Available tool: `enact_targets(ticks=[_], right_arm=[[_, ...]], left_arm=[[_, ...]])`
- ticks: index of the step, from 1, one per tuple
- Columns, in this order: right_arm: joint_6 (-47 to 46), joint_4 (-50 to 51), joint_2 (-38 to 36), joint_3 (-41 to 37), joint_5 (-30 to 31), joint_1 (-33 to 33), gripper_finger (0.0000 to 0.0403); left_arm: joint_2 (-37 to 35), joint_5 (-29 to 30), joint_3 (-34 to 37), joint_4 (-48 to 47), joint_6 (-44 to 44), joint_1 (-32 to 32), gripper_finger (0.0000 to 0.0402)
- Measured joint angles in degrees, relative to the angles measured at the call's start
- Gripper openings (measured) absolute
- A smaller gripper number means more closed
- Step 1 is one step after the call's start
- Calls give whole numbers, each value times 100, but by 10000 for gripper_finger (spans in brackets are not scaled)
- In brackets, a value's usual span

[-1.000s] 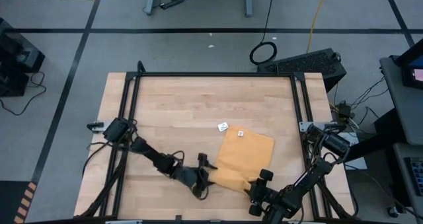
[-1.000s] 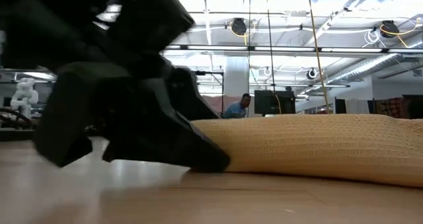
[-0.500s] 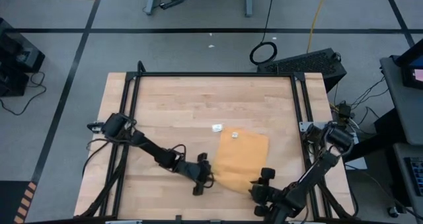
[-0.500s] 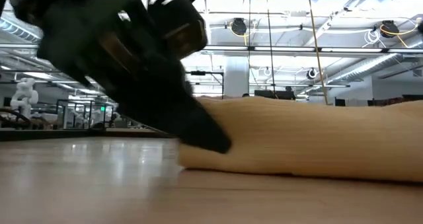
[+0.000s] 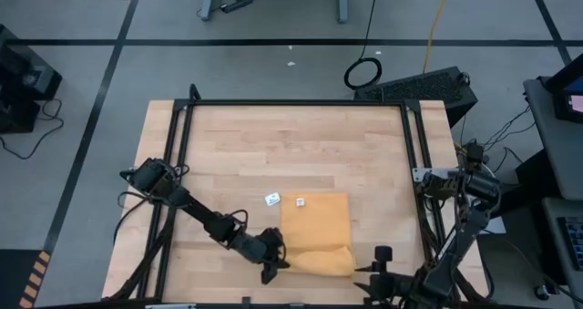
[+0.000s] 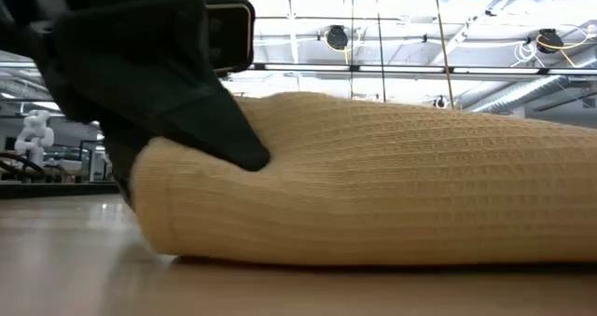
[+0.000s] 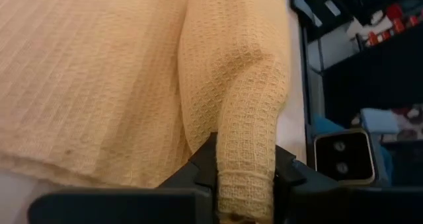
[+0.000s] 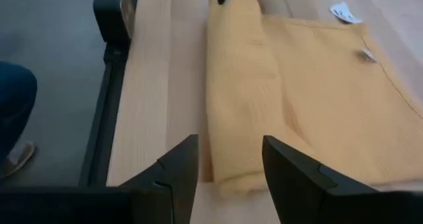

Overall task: Roll towel into tight, uniform cylinder
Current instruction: Roll the orange towel

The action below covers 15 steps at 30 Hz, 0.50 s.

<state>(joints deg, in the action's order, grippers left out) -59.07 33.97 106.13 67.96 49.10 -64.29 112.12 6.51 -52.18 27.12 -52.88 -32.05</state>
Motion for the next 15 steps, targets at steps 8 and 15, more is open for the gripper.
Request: enact_targets(ticks=[8, 15], right_arm=[[1244, -527, 405, -9, 36, 355, 219], [1651, -391, 586, -9, 186, 658, 329]], left_arm=[[0, -66, 4, -78, -284, 229, 66], [2, -414, 5, -63, -371, 412, 67]])
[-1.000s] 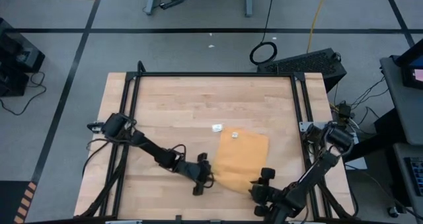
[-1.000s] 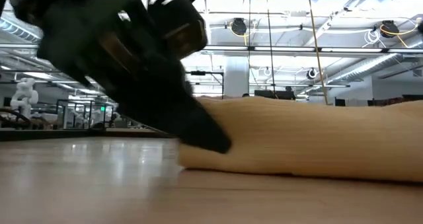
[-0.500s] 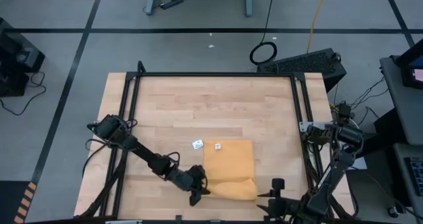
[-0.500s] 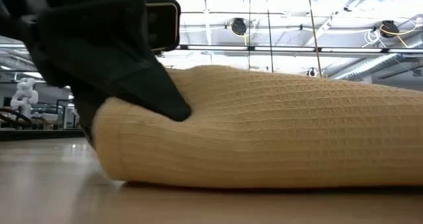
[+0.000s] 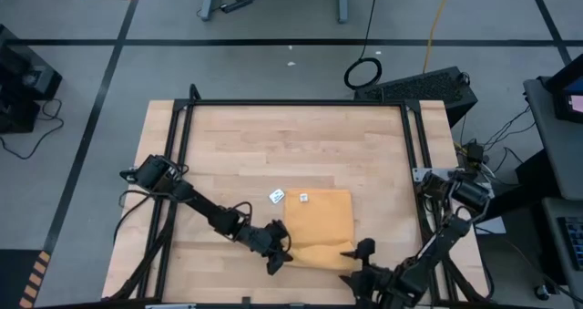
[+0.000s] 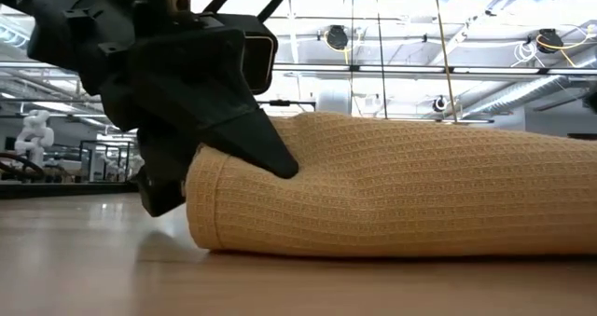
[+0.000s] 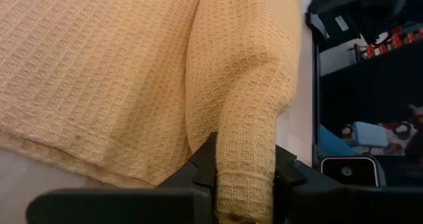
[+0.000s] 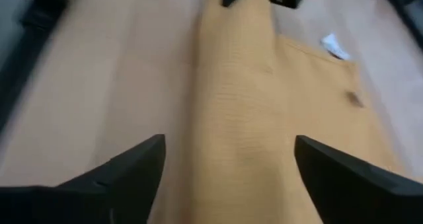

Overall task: Roll towel into tight, uniform cylinder
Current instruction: Roll the orange towel

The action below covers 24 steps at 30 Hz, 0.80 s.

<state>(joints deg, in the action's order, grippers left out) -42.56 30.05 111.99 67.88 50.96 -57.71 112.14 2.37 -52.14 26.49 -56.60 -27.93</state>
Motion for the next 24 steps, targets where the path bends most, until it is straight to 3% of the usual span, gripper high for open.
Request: enact_targets(ticks=[9, 12, 16, 24], right_arm=[[66, -118, 48, -230, -673, 647, 338], [-102, -182, 48, -316, -976, 813, 320], [-218, -200, 46, -330, -1341, 975, 250], [-220, -225, -49, -328, -2063, 1221, 45]], left_arm=[[2, -85, 4, 166, 39, 34, 68], [2, -85, 4, 162, 41, 34, 68], [2, -31, 4, 141, 190, 34, 68], [2, 371, 4, 169, 773, 6, 81]])
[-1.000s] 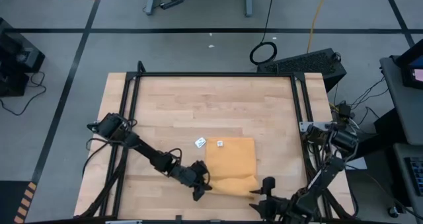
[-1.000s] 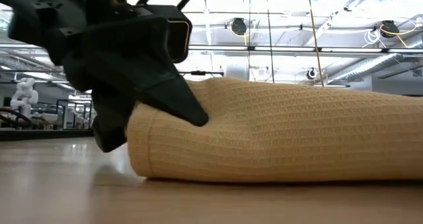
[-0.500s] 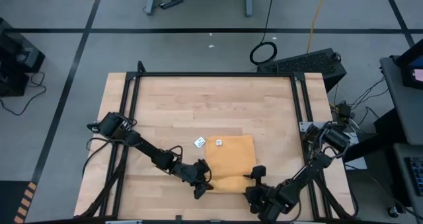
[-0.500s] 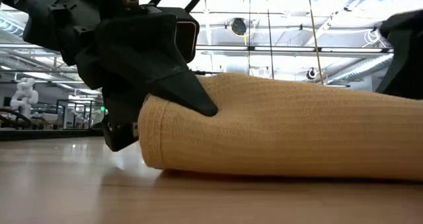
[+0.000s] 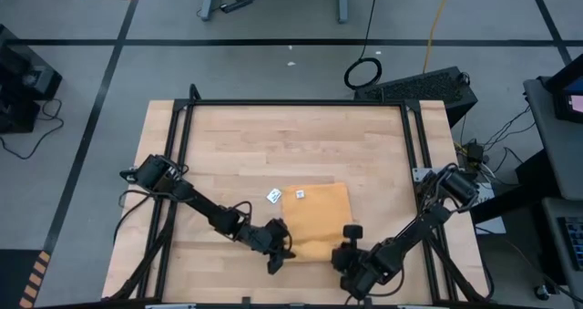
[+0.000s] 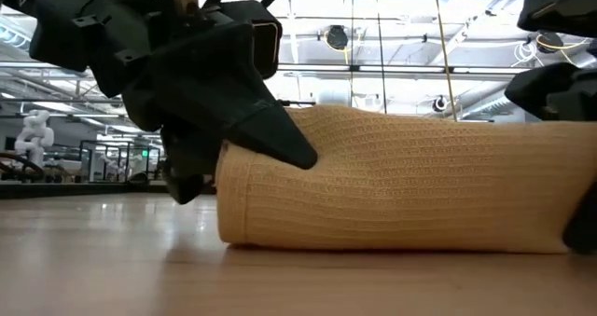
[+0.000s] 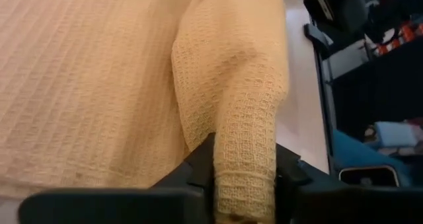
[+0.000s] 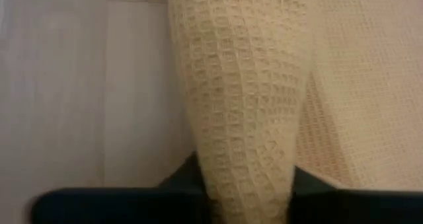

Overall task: Roll towel into tight, uniform cylinder
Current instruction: Roll the orange towel

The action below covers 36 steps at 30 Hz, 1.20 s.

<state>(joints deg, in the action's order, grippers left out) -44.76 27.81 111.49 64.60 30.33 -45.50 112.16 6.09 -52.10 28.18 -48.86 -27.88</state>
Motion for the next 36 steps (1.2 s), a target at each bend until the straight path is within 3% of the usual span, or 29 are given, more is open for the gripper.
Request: enact_targets(ticks=[2, 6, 10, 13, 16, 21, 27, 36], right_arm=[[12, 21, -55, 0, -140, 27, 15], [20, 22, -156, -4, -400, 96, 26], [-5, -16, -226, -3, -1083, 288, 21], [-2, -179, -235, 4, -1534, 469, 9], [11, -420, -237, 4, -1955, 668, 7], [-134, -656, -242, 4, -2342, 913, 12], [-256, -666, -261, 2, -2500, 1006, 12], [-776, -676, -264, 2, -2623, 1019, 13]], left_arm=[[-34, 0, 0, -13, 215, -37, 99], [-381, -2, 0, -306, 697, -136, 142], [-1006, 168, -2, -1240, 1029, -236, 173], [-1482, 644, 0, -1555, 1234, -350, 185], [-1641, 1556, -2, -1008, 1752, -568, 187], [-1272, 2222, -12, 312, 2588, -1028, 187], [-464, 2946, -83, 428, 2867, -1378, 201], [114, 2962, -524, 446, 3210, -1325, 324]])
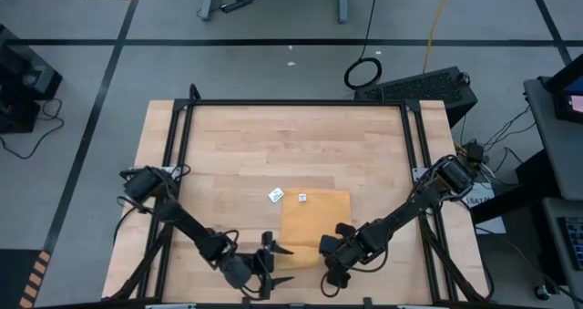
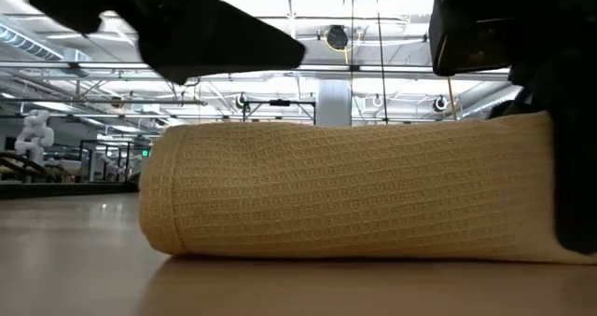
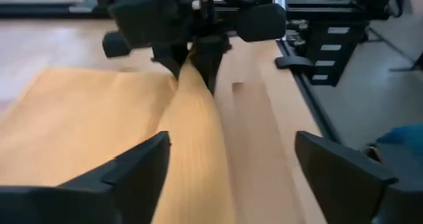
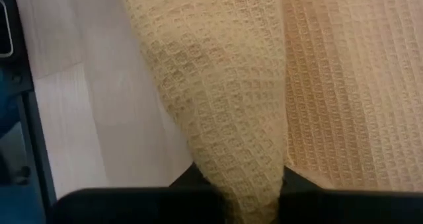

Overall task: Roll towel into tight, uniform cylinder
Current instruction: Roll the orange towel

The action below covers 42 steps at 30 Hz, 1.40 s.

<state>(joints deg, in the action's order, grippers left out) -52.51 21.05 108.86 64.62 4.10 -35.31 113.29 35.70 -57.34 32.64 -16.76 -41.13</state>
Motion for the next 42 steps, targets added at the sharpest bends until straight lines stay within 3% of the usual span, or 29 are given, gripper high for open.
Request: enact_targets(ticks=[5, 15, 19, 23, 28, 32, 35, 42], right_arm=[[-347, -32, 0, -2, -17, 0, 13], [-550, -257, 0, -5, -15, 0, 13], [-546, -283, 0, -4, -13, 17, 13], [-523, -285, 0, -7, -4, 57, 13], [-483, -285, 0, -4, -1, 108, 13], [-332, -296, 0, -4, 4, 124, 13], [-249, -300, 0, -4, 9, 122, 13], [104, -322, 0, 9, 23, 122, 17]], left_arm=[[72, 61, -242, -175, 417, 61, 368], [74, 350, -289, -966, 366, 166, 373], [74, -290, -289, -944, 355, 369, 373], [74, -413, -289, -1098, 364, 551, 373], [74, -1289, -284, -1541, 152, 793, 365], [74, -1430, -284, -1757, 10, 905, 332], [74, -1643, -284, -1865, -96, 996, 286], [74, -2679, -284, -1866, -232, 1126, 104]])
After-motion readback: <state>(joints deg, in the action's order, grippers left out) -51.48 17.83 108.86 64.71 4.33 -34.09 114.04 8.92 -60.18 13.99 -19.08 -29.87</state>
